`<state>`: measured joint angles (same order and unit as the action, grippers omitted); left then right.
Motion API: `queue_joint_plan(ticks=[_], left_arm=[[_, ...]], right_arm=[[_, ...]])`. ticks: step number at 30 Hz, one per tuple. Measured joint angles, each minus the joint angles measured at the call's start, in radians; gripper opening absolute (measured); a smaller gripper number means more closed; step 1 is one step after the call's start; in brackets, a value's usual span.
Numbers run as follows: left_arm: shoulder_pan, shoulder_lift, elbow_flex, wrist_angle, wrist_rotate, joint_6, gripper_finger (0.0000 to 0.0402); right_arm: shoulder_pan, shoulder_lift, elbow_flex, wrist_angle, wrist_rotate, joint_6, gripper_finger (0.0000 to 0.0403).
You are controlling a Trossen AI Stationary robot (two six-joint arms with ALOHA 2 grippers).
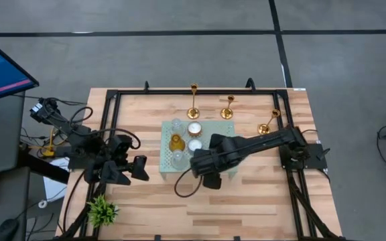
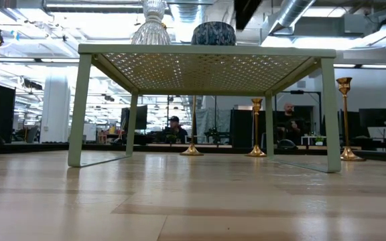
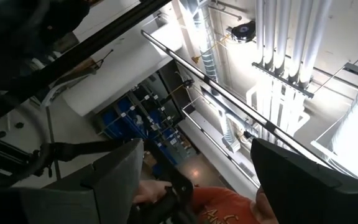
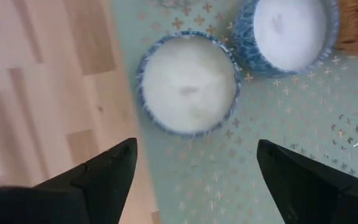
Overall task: Pick & Place candle stick holders
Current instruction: Align the blue scented candle with the other blue scented candle on the shelf
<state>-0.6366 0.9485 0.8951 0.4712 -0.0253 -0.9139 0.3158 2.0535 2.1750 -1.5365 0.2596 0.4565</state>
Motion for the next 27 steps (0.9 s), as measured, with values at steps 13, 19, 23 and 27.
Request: queue_joint_plan(ticks=[13,19,23,27], left_arm=[[-0.028,-0.002,0.0,-0.001,-0.011,0.084,0.03],[-0.034,-0.081,-0.002,-0.001,-0.086,0.206,0.0286],[-0.034,-0.154,-0.002,-0.006,-0.154,0.302,0.026],[-0.034,-0.206,-0.001,-0.01,-0.193,0.351,0.023]], right_arm=[[0.271,-0.219,-0.102,0.086,0.639,0.275,0.0236],[0.332,-0.361,-0.419,0.192,0.759,0.581,0.0123],[0.327,-0.398,-0.62,0.367,0.77,0.668,0.0036],[0.31,-0.385,-0.737,0.59,0.768,0.64,0.0012]])
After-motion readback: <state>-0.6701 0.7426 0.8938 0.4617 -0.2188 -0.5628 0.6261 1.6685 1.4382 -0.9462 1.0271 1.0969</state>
